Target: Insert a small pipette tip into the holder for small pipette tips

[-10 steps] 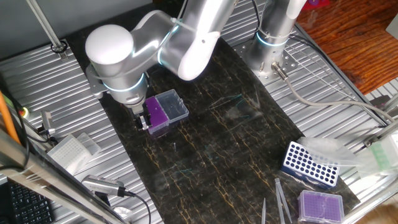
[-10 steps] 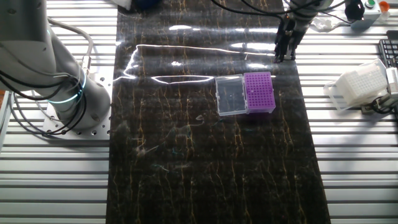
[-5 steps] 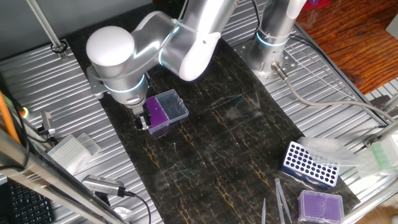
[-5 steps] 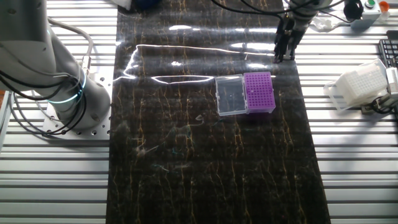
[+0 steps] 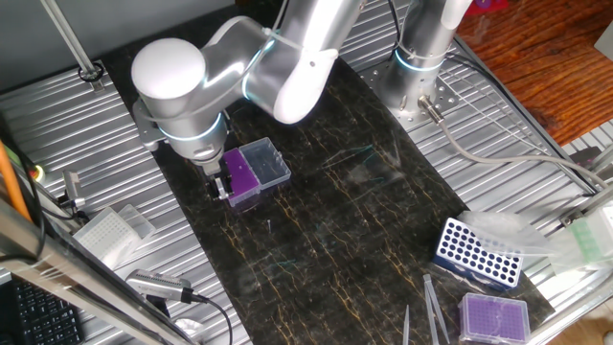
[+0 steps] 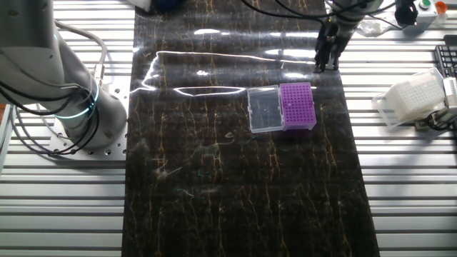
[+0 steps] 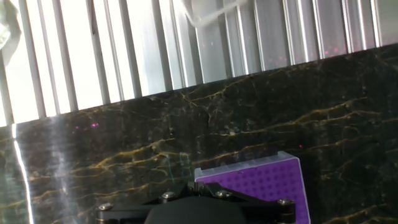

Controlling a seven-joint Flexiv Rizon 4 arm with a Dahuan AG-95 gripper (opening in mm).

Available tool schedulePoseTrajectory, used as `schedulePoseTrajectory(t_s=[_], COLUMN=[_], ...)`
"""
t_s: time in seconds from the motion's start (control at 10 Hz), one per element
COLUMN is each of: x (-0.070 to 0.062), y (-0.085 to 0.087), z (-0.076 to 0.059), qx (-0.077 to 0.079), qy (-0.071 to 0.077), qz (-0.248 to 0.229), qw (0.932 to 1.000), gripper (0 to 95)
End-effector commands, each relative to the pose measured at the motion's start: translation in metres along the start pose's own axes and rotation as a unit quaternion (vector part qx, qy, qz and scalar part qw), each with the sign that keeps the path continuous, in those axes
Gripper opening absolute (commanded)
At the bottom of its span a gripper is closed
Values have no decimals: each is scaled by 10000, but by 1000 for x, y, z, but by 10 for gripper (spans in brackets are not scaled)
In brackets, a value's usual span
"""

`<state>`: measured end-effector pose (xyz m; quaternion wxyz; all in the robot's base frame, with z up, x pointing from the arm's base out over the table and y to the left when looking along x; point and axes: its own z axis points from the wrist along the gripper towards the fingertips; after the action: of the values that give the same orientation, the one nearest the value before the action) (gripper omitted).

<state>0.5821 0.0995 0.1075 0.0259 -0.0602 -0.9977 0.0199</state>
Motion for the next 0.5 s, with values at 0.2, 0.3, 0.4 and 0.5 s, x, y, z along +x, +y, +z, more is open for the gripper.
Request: schedulePoseTrajectory(t_s=[0.2,0.3,0.4,0.5], x=[0,0,0,0], y=[-1,-1,-1,-1], z=[2,2,2,2], qx=[4,9,18,7], qy=[99,87,88,125], qz=[-58,-15,53,-155], qw=[9999,10000,9999,9998], gripper=[0,0,0,0])
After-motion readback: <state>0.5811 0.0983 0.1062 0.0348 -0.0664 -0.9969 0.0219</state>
